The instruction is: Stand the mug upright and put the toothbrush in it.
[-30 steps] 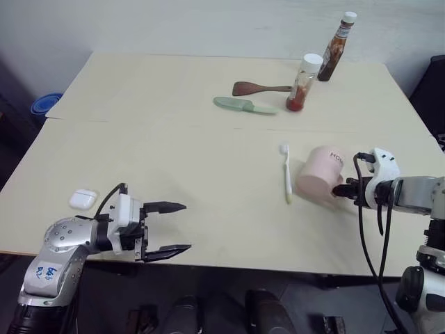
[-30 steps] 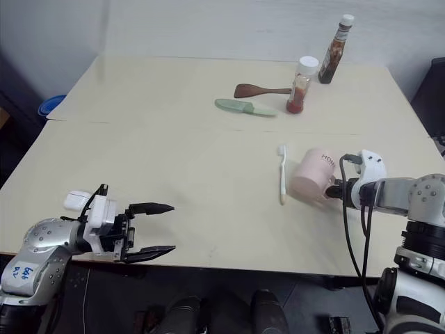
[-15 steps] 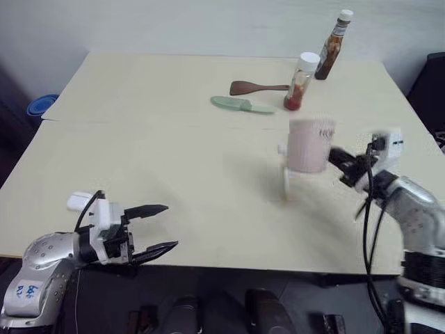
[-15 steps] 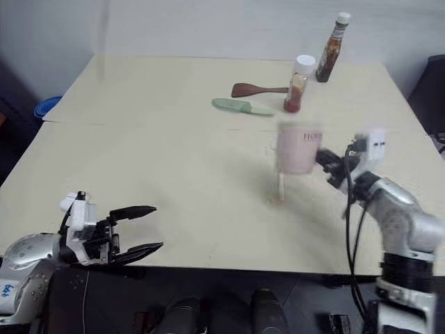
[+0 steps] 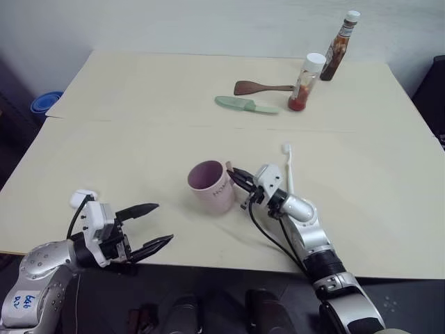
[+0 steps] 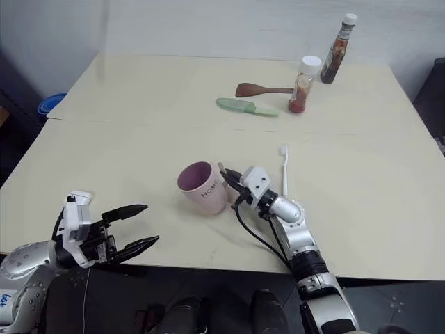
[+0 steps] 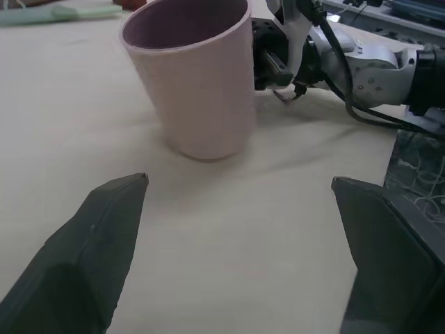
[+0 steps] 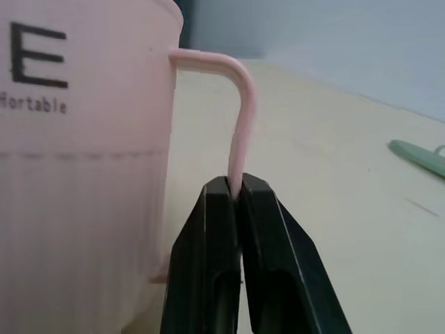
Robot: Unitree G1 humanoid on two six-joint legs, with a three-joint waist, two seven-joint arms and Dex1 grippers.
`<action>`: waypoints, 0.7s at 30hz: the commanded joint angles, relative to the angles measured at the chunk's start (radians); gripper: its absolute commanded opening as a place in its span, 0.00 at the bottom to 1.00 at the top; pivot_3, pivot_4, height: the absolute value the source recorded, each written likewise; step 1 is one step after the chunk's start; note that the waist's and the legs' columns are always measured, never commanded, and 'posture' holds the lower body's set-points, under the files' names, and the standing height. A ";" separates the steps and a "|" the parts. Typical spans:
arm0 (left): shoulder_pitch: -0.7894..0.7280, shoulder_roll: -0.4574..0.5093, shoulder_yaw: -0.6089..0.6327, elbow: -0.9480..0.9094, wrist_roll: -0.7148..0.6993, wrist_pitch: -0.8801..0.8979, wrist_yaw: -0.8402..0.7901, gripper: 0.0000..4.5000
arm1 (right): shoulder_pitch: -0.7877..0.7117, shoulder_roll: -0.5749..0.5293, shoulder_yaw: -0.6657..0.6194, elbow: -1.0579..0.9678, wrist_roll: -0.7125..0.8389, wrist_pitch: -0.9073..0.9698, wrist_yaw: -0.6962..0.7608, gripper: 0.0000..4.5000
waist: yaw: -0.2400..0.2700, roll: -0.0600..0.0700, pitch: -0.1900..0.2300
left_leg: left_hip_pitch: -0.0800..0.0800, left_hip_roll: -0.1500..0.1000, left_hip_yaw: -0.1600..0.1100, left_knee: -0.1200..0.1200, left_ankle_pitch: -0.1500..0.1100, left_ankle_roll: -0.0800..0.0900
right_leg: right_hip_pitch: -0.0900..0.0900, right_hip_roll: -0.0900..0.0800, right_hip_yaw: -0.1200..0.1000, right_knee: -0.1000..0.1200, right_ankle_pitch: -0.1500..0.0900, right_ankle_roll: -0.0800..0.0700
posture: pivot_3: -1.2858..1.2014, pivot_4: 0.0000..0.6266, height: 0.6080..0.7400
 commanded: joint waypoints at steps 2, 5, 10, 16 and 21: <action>-0.006 0.014 0.016 -0.023 -0.027 0.003 -0.005 1.00 | 0.004 -0.050 -0.011 -0.004 -0.009 -0.088 0.025 0.32 | -0.002 0.000 0.000 | 0.000 0.000 0.000 0.000 0.000 0.000 | 0.000 0.000 0.000 0.000 0.000 0.000 | 0.52 0.24 1.00; -0.018 0.016 0.014 -0.008 -0.027 0.008 -0.006 1.00 | 0.028 -0.107 -0.034 -0.059 0.018 -0.071 0.045 0.56 | -0.001 0.000 0.000 | 0.001 0.000 0.000 0.000 0.000 0.000 | 0.001 0.000 0.000 0.000 0.000 0.000 | 0.52 0.24 1.00; -0.024 0.026 0.013 0.031 -0.010 -0.001 -0.027 1.00 | 0.169 -0.291 -0.116 -0.310 0.143 0.053 0.137 0.94 | 0.006 0.000 0.000 | 0.000 0.001 0.000 0.000 -0.001 0.000 | 0.001 0.000 0.000 0.000 0.000 0.000 | 0.52 0.24 1.00; -0.034 0.043 0.067 0.094 -0.044 -0.005 -0.067 1.00 | 0.582 -0.519 -0.454 -0.560 0.381 0.237 0.208 0.99 | 0.019 0.000 0.000 | 0.000 0.001 -0.004 0.000 -0.003 0.002 | 0.005 -0.001 0.000 -0.006 0.000 0.000 | 0.52 0.24 1.00; -0.059 0.046 0.087 0.111 -0.049 -0.021 -0.078 1.00 | 0.783 -0.547 -0.647 -0.485 0.340 0.174 0.186 0.99 | 0.013 -0.001 0.000 | 0.003 0.001 0.000 0.000 -0.006 0.006 | 0.006 0.000 0.000 -0.008 0.000 0.000 | 0.52 0.24 1.00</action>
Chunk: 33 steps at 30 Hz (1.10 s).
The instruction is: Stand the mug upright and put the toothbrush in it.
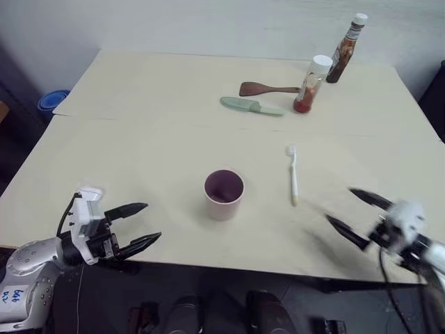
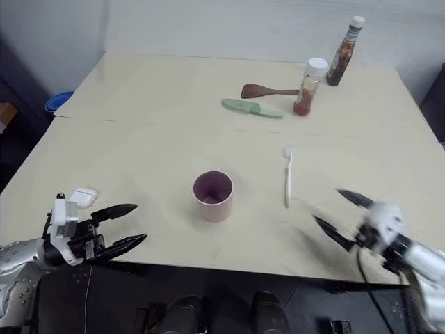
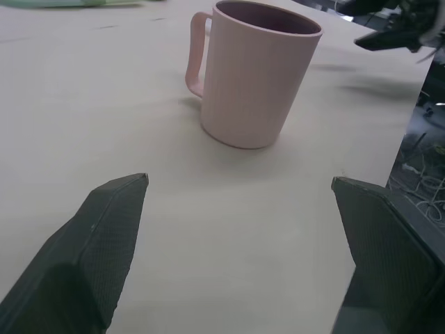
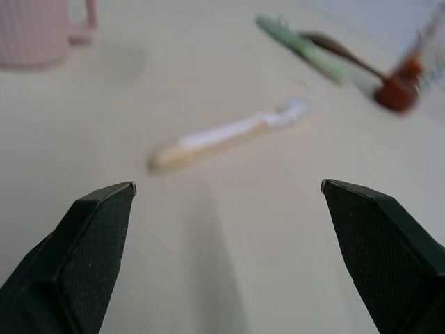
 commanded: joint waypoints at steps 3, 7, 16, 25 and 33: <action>-0.084 -0.012 -0.006 -0.038 -0.034 -0.001 0.025 1.00 | 0.097 0.022 -0.133 0.021 -0.007 -0.021 -0.047 0.99 | -0.009 0.000 0.000 | 0.012 0.001 0.002 -0.002 -0.001 0.000 | 0.009 0.000 0.001 0.001 0.000 -0.001 | 0.52 0.24 1.00; -0.120 0.011 -0.036 -0.065 -0.034 0.029 0.017 1.00 | 0.076 -0.090 -0.012 -0.226 0.198 0.438 -0.056 0.99 | -0.021 0.000 0.000 | 0.021 0.002 0.003 -0.007 -0.002 -0.001 | 0.016 0.000 0.010 -0.001 -0.001 -0.002 | 0.52 0.24 1.00; -0.164 0.112 -0.024 -0.140 -0.101 0.136 -0.018 1.00 | -0.672 -0.235 0.348 -0.194 0.331 1.380 -0.393 0.99 | -0.012 0.002 -0.002 | 0.012 0.005 -0.004 -0.013 0.001 -0.009 | 0.003 0.000 0.005 0.000 -0.006 -0.011 | 0.52 0.24 1.00; -0.065 0.129 0.058 -0.202 -0.110 0.178 0.037 1.00 | -1.015 -0.044 0.622 0.185 0.068 1.348 -0.364 0.95 | -0.016 -0.003 -0.002 | -0.010 0.003 0.004 -0.005 0.005 -0.011 | -0.018 0.003 -0.004 0.009 -0.004 -0.007 | 0.52 0.24 1.00; -0.063 0.099 0.006 -0.284 -0.120 0.191 0.073 1.00 | -1.079 -0.023 0.726 0.286 -0.071 1.294 -0.221 0.41 | -0.017 -0.005 -0.003 | -0.001 0.001 0.005 0.005 -0.001 0.003 | -0.003 -0.003 -0.002 0.003 0.003 -0.001 | 0.52 0.24 1.00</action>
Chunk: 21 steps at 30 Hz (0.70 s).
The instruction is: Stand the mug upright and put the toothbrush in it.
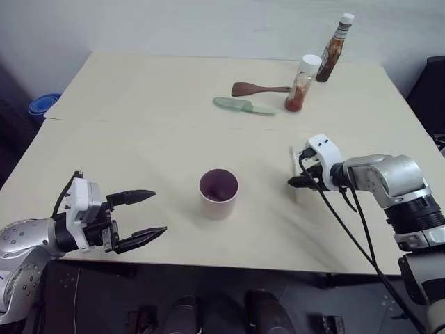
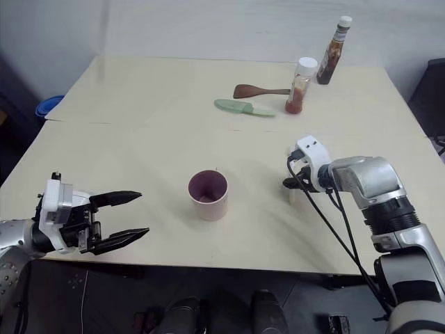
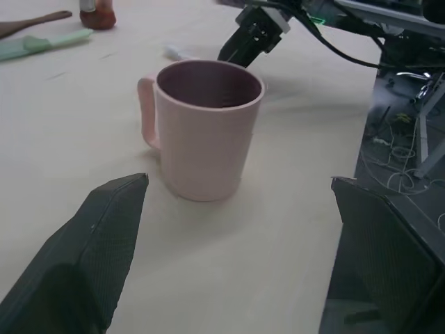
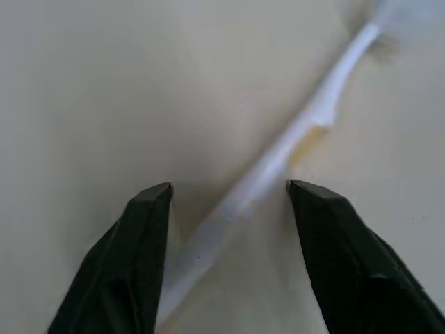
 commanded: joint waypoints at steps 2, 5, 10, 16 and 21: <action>0.000 -0.021 -0.024 -0.046 -0.015 -0.005 0.019 1.00 | 0.005 0.033 0.012 0.038 -0.033 0.011 0.060 0.26 | 0.000 0.000 0.000 | 0.000 0.001 -0.002 -0.001 0.001 -0.004 | 0.000 0.000 0.002 0.000 0.000 -0.002 | 0.52 0.24 1.00; -0.007 -0.023 -0.032 -0.044 -0.014 -0.011 0.020 1.00 | 0.023 0.037 -0.026 0.041 -0.040 -0.005 0.077 0.06 | -0.004 0.000 0.000 | 0.000 0.004 -0.002 -0.002 0.002 -0.011 | -0.001 0.003 0.002 0.000 -0.002 -0.005 | 0.52 0.24 1.00; -0.027 -0.030 -0.029 -0.033 -0.031 -0.008 0.027 1.00 | 0.084 0.092 -0.193 0.032 0.013 -0.299 0.184 0.03 | -0.004 0.000 0.000 | -0.001 0.008 0.000 -0.003 0.002 -0.013 | -0.001 0.009 0.000 0.001 -0.003 -0.006 | 0.52 0.24 1.00; -0.071 -0.056 -0.045 0.015 -0.039 -0.003 0.036 1.00 | 0.141 0.434 -0.448 -0.177 0.262 -0.710 0.293 0.03 | -0.015 0.005 0.003 | -0.001 0.011 0.004 -0.002 0.003 -0.014 | -0.004 0.019 0.000 0.006 -0.001 -0.004 | 0.52 0.24 1.00; -0.097 -0.089 -0.069 0.070 -0.022 -0.008 0.050 1.00 | 0.169 0.604 -0.302 -0.275 0.228 -0.800 0.309 0.03 | -0.015 0.005 0.003 | -0.001 0.011 0.002 -0.002 0.002 -0.015 | -0.004 0.016 0.000 0.006 -0.002 -0.004 | 0.52 0.24 1.00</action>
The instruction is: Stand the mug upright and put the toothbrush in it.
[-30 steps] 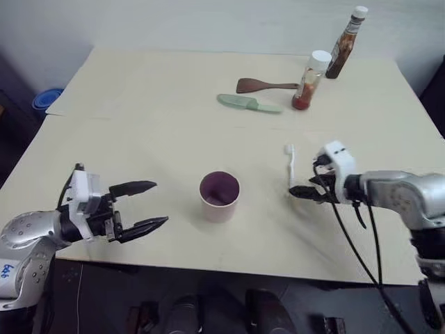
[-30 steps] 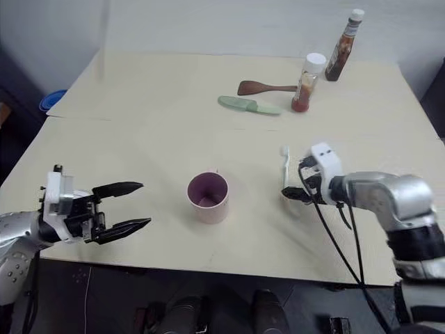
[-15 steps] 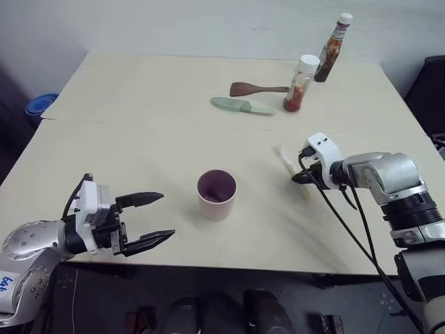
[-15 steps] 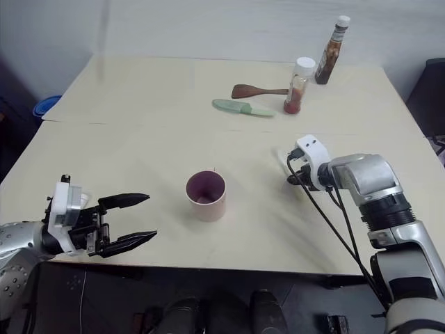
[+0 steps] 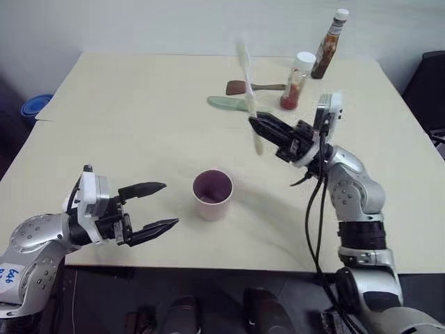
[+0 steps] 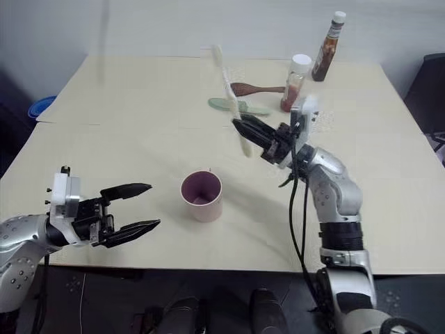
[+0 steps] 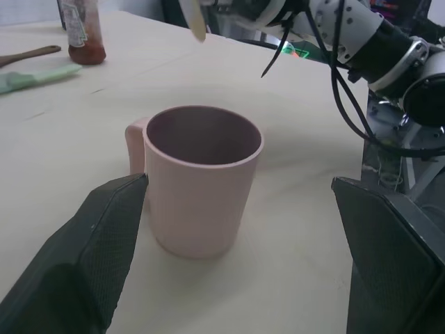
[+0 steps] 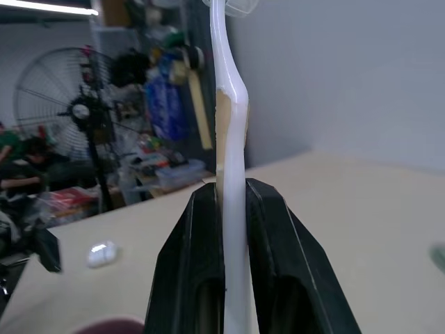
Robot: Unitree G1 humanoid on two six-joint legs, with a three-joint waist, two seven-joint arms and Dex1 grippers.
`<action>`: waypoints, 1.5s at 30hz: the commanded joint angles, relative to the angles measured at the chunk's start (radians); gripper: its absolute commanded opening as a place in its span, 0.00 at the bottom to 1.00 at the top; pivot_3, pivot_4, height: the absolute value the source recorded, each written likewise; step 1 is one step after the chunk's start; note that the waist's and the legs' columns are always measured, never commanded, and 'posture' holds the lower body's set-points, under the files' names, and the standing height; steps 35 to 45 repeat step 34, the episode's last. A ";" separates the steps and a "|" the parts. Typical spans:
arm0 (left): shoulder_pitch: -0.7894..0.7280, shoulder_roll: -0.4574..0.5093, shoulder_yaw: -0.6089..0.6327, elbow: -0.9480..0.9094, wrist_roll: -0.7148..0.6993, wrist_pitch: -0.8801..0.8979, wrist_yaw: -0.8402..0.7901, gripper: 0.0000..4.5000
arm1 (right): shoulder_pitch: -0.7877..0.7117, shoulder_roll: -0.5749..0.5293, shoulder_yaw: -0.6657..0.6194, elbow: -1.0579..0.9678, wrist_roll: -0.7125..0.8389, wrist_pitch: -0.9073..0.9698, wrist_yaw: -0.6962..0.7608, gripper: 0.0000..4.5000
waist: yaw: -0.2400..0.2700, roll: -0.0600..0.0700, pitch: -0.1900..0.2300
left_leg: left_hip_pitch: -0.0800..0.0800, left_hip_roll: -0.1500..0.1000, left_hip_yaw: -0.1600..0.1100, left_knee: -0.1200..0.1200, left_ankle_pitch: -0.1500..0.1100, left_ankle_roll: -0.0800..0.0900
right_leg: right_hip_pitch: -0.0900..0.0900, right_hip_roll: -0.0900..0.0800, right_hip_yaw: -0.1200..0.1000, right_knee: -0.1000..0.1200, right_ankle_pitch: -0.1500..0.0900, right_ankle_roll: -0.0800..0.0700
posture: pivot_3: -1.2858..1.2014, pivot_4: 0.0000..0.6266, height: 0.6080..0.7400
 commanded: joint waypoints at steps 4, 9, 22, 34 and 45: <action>-0.044 -0.025 -0.020 0.046 0.043 -0.054 0.016 1.00 | 0.070 0.159 0.173 0.000 -0.124 -0.224 0.013 0.03 | -0.001 0.000 0.000 | 0.000 -0.001 0.000 0.001 0.000 0.000 | 0.000 -0.002 0.000 0.000 0.000 0.000 | 0.52 0.24 1.00; -0.044 -0.024 -0.020 0.065 0.056 -0.071 0.002 1.00 | 0.128 0.171 0.232 0.101 -0.201 -0.379 0.079 0.03 | -0.004 0.000 0.000 | 0.000 -0.001 0.000 0.000 0.000 0.000 | 0.000 -0.002 0.000 0.000 0.000 0.000 | 0.52 0.24 1.00; -0.012 -0.039 -0.022 0.145 0.218 -0.242 0.025 1.00 | 0.273 -0.114 0.043 0.002 -0.160 -0.446 0.143 0.97 | 0.004 0.000 0.000 | 0.000 -0.002 0.000 0.000 0.000 0.000 | 0.000 -0.005 -0.001 -0.001 0.000 -0.001 | 0.52 0.24 1.00; 0.167 0.005 0.060 0.275 0.386 -0.447 0.044 1.00 | 0.590 -0.449 -0.135 0.110 -0.166 -0.608 0.361 1.00 | 0.020 -0.001 0.000 | 0.007 -0.001 0.003 0.000 -0.005 0.008 | 0.005 -0.005 0.000 -0.005 0.000 -0.001 | 0.52 0.24 1.00; 0.167 0.005 0.060 0.275 0.386 -0.447 0.044 1.00 | 0.590 -0.449 -0.135 0.110 -0.166 -0.608 0.361 1.00 | 0.020 -0.001 0.000 | 0.007 -0.001 0.003 0.000 -0.005 0.008 | 0.005 -0.005 0.000 -0.005 0.000 -0.001 | 0.52 0.24 1.00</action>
